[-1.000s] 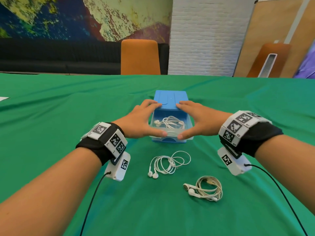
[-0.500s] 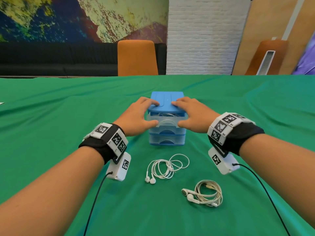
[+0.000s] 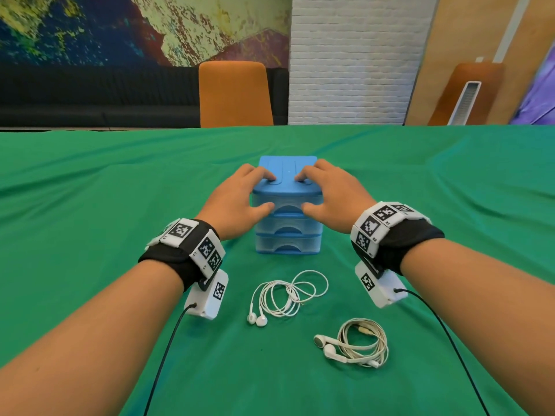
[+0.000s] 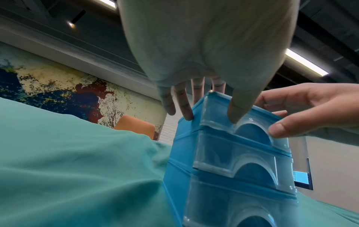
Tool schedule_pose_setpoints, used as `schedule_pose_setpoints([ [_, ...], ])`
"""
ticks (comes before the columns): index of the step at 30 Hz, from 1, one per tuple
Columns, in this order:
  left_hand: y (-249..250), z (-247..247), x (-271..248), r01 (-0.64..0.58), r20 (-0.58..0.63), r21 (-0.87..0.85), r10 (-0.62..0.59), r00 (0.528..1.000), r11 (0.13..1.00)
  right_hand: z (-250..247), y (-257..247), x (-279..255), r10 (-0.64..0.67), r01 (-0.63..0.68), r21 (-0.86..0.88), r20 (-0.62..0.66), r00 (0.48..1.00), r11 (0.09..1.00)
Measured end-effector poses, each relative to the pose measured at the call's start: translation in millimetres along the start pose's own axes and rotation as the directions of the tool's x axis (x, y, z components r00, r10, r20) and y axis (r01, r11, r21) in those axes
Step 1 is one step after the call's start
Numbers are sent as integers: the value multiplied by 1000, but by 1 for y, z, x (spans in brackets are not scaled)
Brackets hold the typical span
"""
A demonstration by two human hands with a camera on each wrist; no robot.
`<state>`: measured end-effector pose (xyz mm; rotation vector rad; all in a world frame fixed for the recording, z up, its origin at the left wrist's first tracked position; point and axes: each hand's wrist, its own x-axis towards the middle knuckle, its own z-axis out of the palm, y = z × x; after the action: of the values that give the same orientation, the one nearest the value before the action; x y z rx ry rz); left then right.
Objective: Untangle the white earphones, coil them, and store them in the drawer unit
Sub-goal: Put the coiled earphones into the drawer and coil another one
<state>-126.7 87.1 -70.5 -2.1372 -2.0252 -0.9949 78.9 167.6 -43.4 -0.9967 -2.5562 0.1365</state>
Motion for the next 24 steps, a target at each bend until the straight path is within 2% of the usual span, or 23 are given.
schedule_pose_setpoints([
  [10,6,4,-5,39,-10,-16,-39,999,999,-1,-3,1,39,-39,13,-6,999,999],
  [14,9,-2,-6,77,39,-79,-74,996,994,-8,-9,3,74,-75,31,32,997,997],
  [16,12,-5,-7,144,41,-157,-139,989,977,-10,-11,4,87,-89,40,53,995,995],
  [18,18,-7,-10,256,-12,-277,-269,963,926,-11,-12,4,96,-99,51,67,993,994],
  [20,26,-7,-15,365,-43,-489,-440,897,792,-12,-12,3,94,-98,54,77,993,994],
  [21,31,-7,-18,414,-5,-611,-526,850,675,-13,-12,3,93,-98,57,82,992,994],
  [23,40,-4,-25,498,191,-798,-642,742,339,-13,-13,4,95,-100,60,83,992,993],
  [24,45,-2,-30,521,297,-836,-658,692,172,-13,-13,3,96,-101,60,81,992,993],
])
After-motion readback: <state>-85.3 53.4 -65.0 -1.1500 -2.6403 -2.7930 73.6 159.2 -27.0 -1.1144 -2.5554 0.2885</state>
